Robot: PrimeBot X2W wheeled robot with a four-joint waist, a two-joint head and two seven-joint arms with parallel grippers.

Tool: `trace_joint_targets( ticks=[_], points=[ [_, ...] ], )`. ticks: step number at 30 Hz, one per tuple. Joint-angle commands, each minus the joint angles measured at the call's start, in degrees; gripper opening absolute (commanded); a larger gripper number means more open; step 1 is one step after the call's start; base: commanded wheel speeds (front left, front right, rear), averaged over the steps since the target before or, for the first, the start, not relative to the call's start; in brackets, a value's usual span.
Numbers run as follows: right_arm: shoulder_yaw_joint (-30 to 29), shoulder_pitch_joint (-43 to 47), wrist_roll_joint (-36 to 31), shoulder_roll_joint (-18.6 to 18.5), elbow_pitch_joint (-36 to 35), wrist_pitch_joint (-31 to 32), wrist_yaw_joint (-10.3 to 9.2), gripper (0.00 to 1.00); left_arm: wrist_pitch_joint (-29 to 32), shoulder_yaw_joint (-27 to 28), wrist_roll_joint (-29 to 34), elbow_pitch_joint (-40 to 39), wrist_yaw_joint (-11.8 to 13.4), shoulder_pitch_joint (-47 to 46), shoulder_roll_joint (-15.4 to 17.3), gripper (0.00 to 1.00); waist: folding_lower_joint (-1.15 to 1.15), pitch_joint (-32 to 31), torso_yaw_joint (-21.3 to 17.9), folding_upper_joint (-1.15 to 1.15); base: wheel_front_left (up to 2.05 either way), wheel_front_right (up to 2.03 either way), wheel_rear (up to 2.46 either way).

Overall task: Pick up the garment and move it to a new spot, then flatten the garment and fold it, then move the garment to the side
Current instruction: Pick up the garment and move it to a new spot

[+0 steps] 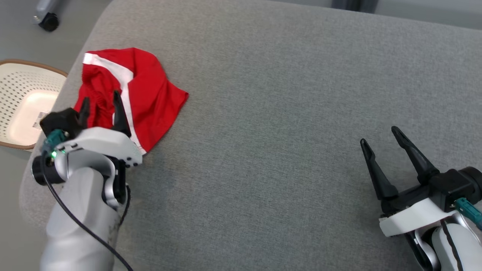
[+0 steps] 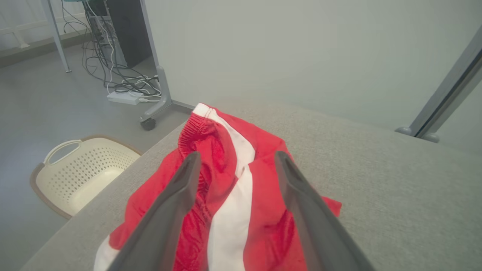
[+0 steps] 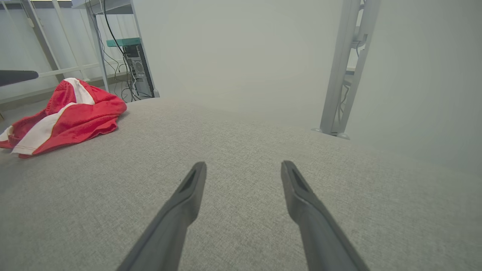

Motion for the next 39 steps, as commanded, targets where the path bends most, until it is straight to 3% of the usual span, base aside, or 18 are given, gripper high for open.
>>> trace_joint_targets(
  ticks=[1,19,26,31,33,39],
  points=[
    [-0.2,-0.7,-0.2,-0.2,-0.1,-0.1,-0.02,1.00,0.3,0.4,-0.3,0.9,0.5,-2.1,0.5,1.00,0.00,1.1,-1.1,0.00,0.00,0.00,0.00],
    [0.6,-4.6,-1.6,-0.5,-0.4,-0.1,-0.02,1.00,5.0,2.8,-1.6,20.6,1.3,-20.7,8.9,1.00,0.00,8.6,-5.3,0.00,0.00,0.00,0.00],
    [0.5,-5.9,-1.6,-0.2,-0.1,-0.1,-0.02,1.00,11.3,1.8,-2.4,29.8,-2.8,-25.4,11.3,1.00,0.00,10.3,-7.1,0.00,0.00,0.00,0.00],
    [0.3,-6.3,-1.6,0.2,0.0,-0.1,-0.03,1.00,14.0,1.4,-3.3,33.7,-5.2,-25.8,11.3,0.98,0.00,10.9,-8.1,0.00,0.00,0.00,0.00],
    [0.3,-6.5,-1.6,0.3,0.0,-0.1,-0.03,1.00,13.9,1.5,-3.8,34.3,-6.4,-25.7,11.2,0.00,0.00,11.0,-8.4,0.00,0.00,0.00,0.00],
    [0.5,-6.5,-1.4,1.2,0.3,-0.1,-0.02,1.00,9.5,2.0,-4.8,34.9,-8.7,-25.0,11.7,0.00,0.00,10.0,-8.9,0.00,0.00,0.00,0.00]
  ],
)
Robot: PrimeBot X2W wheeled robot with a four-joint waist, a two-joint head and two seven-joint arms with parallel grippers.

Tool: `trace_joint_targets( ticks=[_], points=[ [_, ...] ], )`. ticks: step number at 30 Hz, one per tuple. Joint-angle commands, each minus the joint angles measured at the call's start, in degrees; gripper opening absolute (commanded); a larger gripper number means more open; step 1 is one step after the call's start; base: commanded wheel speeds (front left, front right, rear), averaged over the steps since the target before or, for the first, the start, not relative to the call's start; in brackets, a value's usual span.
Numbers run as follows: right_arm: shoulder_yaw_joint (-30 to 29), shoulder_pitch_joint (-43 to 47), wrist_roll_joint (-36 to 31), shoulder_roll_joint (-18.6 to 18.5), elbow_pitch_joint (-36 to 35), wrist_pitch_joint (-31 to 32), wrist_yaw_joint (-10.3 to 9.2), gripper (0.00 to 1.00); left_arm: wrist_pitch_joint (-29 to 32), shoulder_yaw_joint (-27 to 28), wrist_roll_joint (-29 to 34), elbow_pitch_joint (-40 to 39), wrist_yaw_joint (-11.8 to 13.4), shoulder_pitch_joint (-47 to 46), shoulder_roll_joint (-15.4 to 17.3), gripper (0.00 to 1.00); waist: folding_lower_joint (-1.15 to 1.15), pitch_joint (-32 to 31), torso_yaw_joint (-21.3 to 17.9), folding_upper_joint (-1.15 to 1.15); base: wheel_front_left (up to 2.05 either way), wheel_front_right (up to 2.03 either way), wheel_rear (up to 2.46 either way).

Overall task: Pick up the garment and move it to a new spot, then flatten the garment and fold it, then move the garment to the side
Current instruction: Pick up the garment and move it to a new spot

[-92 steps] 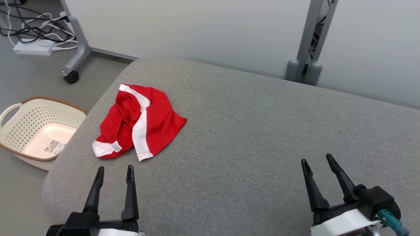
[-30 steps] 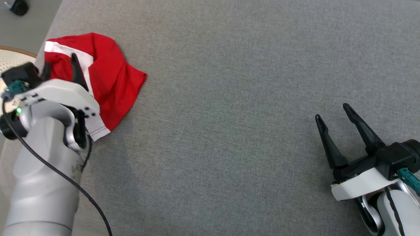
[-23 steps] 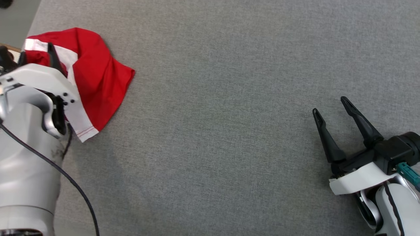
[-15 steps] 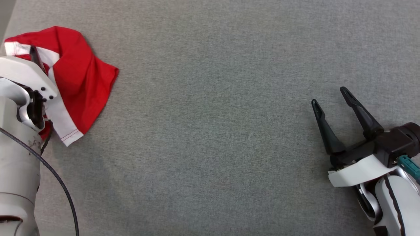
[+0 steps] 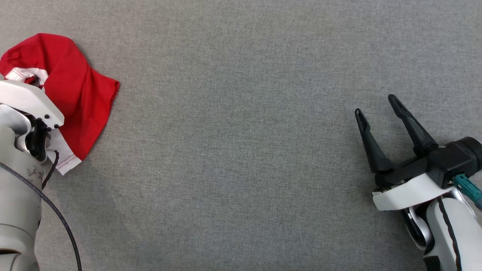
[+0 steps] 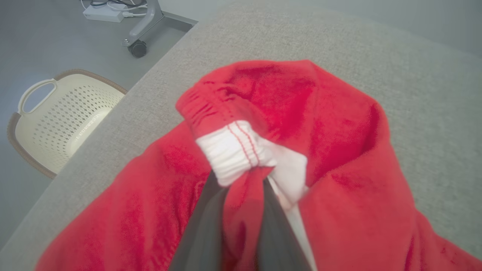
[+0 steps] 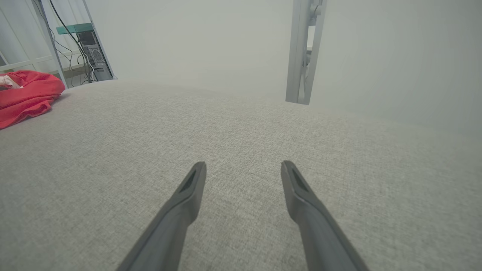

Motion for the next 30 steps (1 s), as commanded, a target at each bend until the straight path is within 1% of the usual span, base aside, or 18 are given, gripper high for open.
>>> trace_joint_targets(
  ticks=[1,4,5,8,10,15,17,23,26,30],
  points=[
    [0.0,0.4,0.0,0.1,0.6,0.0,-0.02,1.00,-1.7,0.4,-0.6,0.0,-0.6,0.1,0.2,0.00,0.00,-0.7,-0.2,0.00,0.00,0.00,0.00],
    [0.1,0.6,0.4,0.8,0.7,-0.1,-0.02,1.00,-5.7,1.2,-1.6,-0.4,-2.0,0.1,0.2,0.00,0.00,-2.3,-0.6,0.00,0.00,0.00,0.00],
    [0.1,0.6,0.4,0.8,0.7,-0.1,-0.02,1.00,-5.7,1.2,-1.6,-0.4,-2.0,0.1,0.2,0.00,0.00,-2.3,-0.6,0.00,0.00,0.00,0.00],
    [0.1,1.1,0.6,1.8,1.0,-0.1,-0.02,1.00,-9.0,1.7,-2.5,-1.0,-3.7,0.4,-0.2,0.00,0.00,-4.5,-1.1,0.00,0.00,0.00,0.00],
    [0.1,1.7,0.9,2.6,1.2,-0.1,-0.02,1.00,-10.6,1.9,-3.2,-1.6,-4.5,0.1,-1.0,0.00,0.00,-6.1,-1.6,0.00,0.00,0.00,0.00],
    [-0.3,3.6,1.6,4.5,1.9,-0.1,-0.02,1.00,-13.1,0.7,-2.3,-4.3,-4.9,0.3,-2.8,0.00,0.00,-10.9,-3.1,0.00,0.00,0.00,0.00],
    [-0.6,4.5,1.7,5.2,2.1,-0.1,-0.02,1.00,-13.7,0.3,-2.0,-6.1,-5.0,1.2,-3.5,0.00,0.00,-12.8,-3.8,0.00,0.00,0.00,0.00],
    [-2.1,7.1,2.2,7.0,2.4,-0.1,-0.02,1.00,-14.4,-1.7,-0.4,-14.1,-4.1,4.4,-5.3,0.00,0.00,-18.4,-6.8,0.00,0.00,0.00,0.00],
    [-2.5,8.2,2.4,7.6,2.5,-0.1,-0.02,1.00,-13.0,-3.0,0.3,-18.9,-3.2,6.0,-6.2,0.00,0.00,-20.5,-8.8,0.00,0.00,0.00,0.00],
    [-2.5,9.0,2.6,8.3,2.5,-0.1,-0.02,1.00,-9.2,-4.4,0.7,-26.6,-1.9,8.4,-7.1,0.00,0.00,-22.0,-12.2,0.00,0.00,0.00,0.00]
  ],
)
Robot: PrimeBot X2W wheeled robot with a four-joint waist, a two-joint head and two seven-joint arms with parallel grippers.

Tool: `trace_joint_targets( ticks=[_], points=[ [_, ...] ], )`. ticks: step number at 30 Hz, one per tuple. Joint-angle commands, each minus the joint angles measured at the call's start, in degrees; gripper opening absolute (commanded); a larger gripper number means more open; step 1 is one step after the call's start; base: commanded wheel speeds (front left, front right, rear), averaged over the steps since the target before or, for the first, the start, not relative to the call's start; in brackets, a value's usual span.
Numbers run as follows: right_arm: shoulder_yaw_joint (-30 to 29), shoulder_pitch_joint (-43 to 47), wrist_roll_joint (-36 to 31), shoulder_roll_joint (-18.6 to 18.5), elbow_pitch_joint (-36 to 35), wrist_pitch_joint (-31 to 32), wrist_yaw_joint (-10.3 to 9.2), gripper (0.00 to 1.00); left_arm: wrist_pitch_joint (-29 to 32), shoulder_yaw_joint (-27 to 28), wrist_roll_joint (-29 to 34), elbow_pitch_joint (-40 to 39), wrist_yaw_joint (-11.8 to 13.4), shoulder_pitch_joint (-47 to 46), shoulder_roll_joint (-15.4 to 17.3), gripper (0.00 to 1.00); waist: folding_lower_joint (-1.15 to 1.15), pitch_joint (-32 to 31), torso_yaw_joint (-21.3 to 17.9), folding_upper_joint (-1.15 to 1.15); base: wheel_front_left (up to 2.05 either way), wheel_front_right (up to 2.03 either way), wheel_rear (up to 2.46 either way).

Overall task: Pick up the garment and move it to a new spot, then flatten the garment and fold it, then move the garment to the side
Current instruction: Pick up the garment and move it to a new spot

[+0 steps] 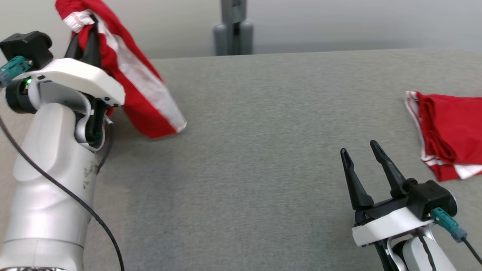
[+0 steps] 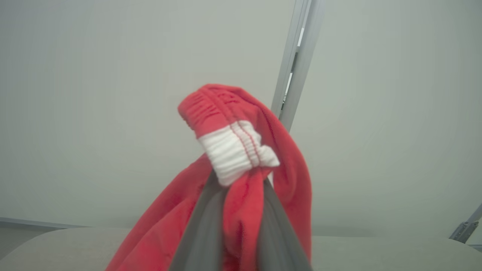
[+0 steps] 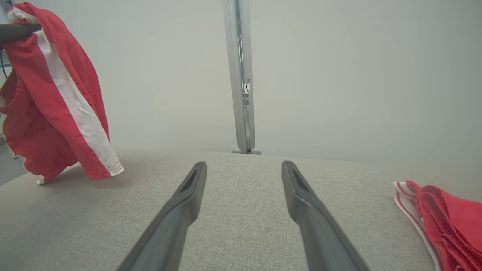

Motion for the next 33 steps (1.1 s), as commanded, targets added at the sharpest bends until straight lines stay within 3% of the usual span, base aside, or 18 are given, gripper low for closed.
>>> trace_joint_targets(
  ticks=[1,7,16,24,32,33],
  points=[
    [-0.1,0.7,0.4,0.1,0.0,-0.1,-0.02,1.00,1.6,-0.6,0.4,-3.2,0.7,1.5,-0.2,0.00,0.00,-2.2,-3.8,0.00,0.00,0.00,0.00],
    [0.9,0.7,0.9,1.0,0.2,-0.1,-0.02,1.00,8.6,-2.6,-0.6,-16.8,3.5,6.5,-2.6,0.00,0.00,-2.6,-11.5,0.00,0.00,0.00,0.00],
    [0.8,0.4,1.1,1.5,-0.1,-0.1,-0.02,1.00,14.0,-9.2,-1.0,-26.9,6.1,10.3,-5.6,0.00,0.00,-1.7,-19.2,0.00,0.00,0.00,0.00],
    [1.0,0.9,1.3,1.6,0.0,-0.1,-0.02,1.00,13.9,-12.9,0.1,-24.7,8.4,16.8,-5.9,0.00,0.00,-1.3,-20.4,0.00,0.00,0.00,0.00],
    [0.4,1.2,0.6,1.6,-0.1,-0.1,-0.02,1.00,11.5,-14.7,0.5,-18.2,8.1,24.2,-5.3,0.00,0.00,0.0,-17.7,0.00,0.00,0.00,0.00],
    [0.5,1.2,0.5,1.6,-0.1,-0.1,-0.02,1.00,11.2,-14.9,0.2,-17.2,8.0,24.8,-5.4,0.08,0.00,0.1,-17.3,0.00,0.00,0.00,0.00]
  ],
)
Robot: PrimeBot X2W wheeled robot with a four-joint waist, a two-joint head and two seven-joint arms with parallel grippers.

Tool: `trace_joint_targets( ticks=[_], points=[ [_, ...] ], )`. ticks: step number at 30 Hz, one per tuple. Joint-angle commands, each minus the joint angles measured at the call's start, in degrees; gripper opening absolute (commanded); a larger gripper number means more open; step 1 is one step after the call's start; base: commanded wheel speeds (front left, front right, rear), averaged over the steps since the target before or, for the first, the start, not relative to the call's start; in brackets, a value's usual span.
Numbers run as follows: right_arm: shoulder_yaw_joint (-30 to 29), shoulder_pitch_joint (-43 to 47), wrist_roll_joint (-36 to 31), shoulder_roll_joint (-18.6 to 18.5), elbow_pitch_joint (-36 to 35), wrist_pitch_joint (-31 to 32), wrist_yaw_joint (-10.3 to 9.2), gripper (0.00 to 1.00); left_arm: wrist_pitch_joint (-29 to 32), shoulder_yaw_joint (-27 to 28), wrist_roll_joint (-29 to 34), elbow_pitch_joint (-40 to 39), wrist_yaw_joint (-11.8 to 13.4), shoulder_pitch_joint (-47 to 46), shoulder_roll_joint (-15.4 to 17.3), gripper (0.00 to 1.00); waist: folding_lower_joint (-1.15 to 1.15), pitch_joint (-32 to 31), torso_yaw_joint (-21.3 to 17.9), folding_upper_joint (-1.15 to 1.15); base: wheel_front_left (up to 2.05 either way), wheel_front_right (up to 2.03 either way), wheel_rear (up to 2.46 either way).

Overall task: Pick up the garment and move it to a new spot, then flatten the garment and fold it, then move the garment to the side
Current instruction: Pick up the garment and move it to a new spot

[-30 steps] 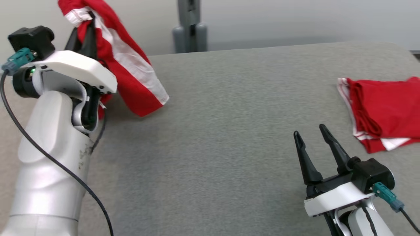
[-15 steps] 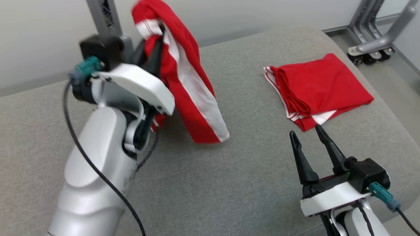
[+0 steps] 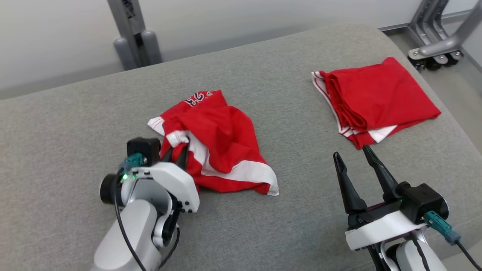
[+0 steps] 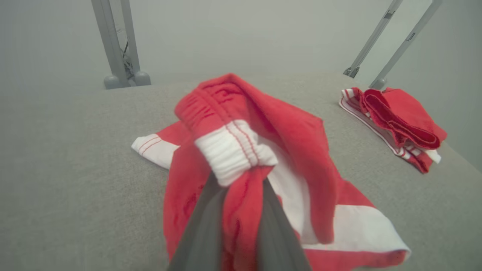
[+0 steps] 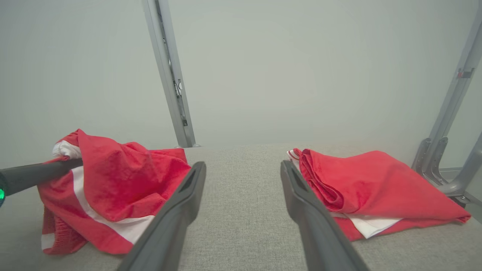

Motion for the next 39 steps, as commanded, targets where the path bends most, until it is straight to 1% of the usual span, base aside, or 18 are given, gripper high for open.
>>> trace_joint_targets(
  ticks=[1,2,8,10,13,18,20,22,26,29,32,39],
  points=[
    [-0.3,0.4,-0.1,-0.2,-0.2,-0.1,-0.02,1.00,-0.9,0.1,-0.2,0.4,-0.1,0.3,0.0,0.73,0.00,0.2,0.8,0.00,0.00,0.00,0.00],
    [-0.3,0.4,-0.1,-0.2,-0.1,-0.1,-0.02,1.00,-1.4,0.0,-0.6,1.0,-0.1,0.6,-0.1,1.00,0.00,0.2,1.3,0.00,0.00,0.00,0.00],
    [0.7,0.5,-0.1,-0.5,0.4,-0.1,-0.02,1.00,-6.6,-0.7,-1.0,0.6,-0.8,0.8,-0.4,1.00,0.00,-0.3,4.0,0.00,0.00,0.00,0.00],
    [0.9,0.7,0.0,-0.6,0.5,-0.1,-0.02,1.00,-8.2,-0.7,-0.7,-0.9,-0.3,1.4,-0.3,1.00,0.00,-0.7,5.1,0.00,0.00,0.00,0.00],
    [0.7,1.2,0.1,-0.6,0.2,-0.1,-0.02,1.00,-10.6,-0.3,-0.2,-4.1,0.1,3.1,0.7,1.00,0.00,-1.5,7.0,0.00,0.00,0.00,0.00],
    [0.8,2.1,0.2,-0.6,-0.1,-0.1,-0.02,1.00,-14.1,1.0,0.8,-10.7,2.0,7.9,2.8,1.00,0.00,-3.6,9.8,0.00,0.00,0.00,0.00],
    [0.7,2.5,0.4,-0.6,-0.2,-0.1,-0.02,1.00,-14.8,1.5,0.5,-12.8,2.4,10.6,3.2,1.00,0.00,-4.5,10.9,0.00,0.00,0.00,0.00],
    [0.6,3.0,0.7,-0.6,-0.1,-0.1,-0.02,1.00,-15.4,1.6,1.8,-14.8,3.3,12.8,4.1,1.00,0.00,-5.3,12.1,0.00,0.00,0.00,0.00],
    [0.6,3.6,1.2,-0.5,0.0,-0.1,-0.02,1.00,-16.4,2.9,2.9,-18.5,4.4,17.6,4.5,1.00,0.00,-6.6,14.1,0.00,0.00,0.00,0.00],
    [0.4,4.1,1.1,-0.4,-0.1,-0.1,-0.02,1.00,-16.6,4.3,3.1,-20.7,4.3,20.9,4.5,1.00,0.00,-7.2,15.3,0.00,0.00,0.00,0.00],
    [0.3,4.4,1.2,-0.4,-0.2,-0.1,-0.02,1.00,-16.6,5.5,4.0,-22.8,4.5,22.6,4.4,1.00,0.00,-7.6,15.6,0.00,0.00,0.00,0.00],
    [-1.7,7.9,1.1,-0.2,0.2,-0.1,-0.02,1.00,-16.6,9.5,10.2,-28.2,4.6,29.6,2.7,1.00,0.00,-9.6,15.4,0.00,0.00,0.00,0.00]
  ],
)
